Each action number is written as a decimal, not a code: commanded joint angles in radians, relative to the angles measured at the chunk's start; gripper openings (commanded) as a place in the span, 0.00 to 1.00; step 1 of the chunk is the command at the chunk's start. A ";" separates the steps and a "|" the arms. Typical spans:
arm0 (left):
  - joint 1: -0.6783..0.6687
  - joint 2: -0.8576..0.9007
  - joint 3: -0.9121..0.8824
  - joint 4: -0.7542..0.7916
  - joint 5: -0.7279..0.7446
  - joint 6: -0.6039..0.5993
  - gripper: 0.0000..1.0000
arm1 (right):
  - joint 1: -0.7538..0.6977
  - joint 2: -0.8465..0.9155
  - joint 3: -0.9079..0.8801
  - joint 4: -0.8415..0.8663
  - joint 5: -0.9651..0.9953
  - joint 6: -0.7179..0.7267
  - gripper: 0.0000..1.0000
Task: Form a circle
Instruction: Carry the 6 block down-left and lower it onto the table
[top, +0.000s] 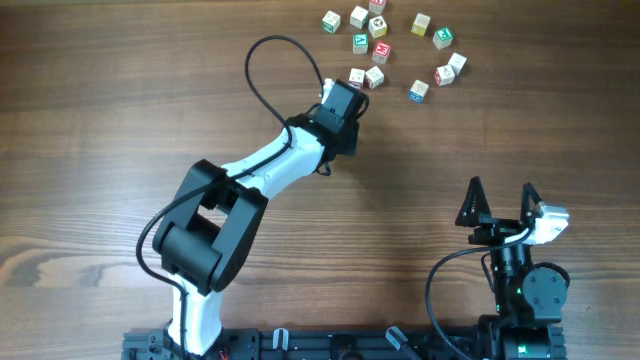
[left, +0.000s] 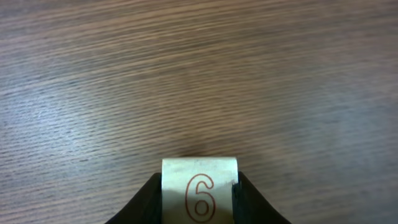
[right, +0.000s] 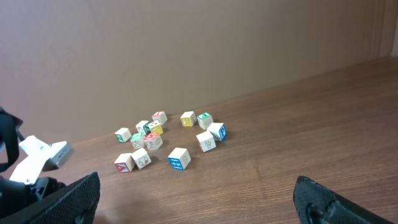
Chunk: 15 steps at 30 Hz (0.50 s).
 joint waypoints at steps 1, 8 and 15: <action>0.011 0.008 -0.042 0.051 -0.013 -0.016 0.28 | -0.001 -0.006 -0.001 0.005 -0.016 -0.017 1.00; 0.011 0.008 -0.044 0.046 -0.013 0.011 0.29 | -0.001 -0.006 -0.001 0.005 -0.016 -0.017 1.00; 0.011 0.008 -0.044 0.040 -0.013 -0.029 0.29 | -0.001 -0.006 -0.001 0.005 -0.017 -0.017 1.00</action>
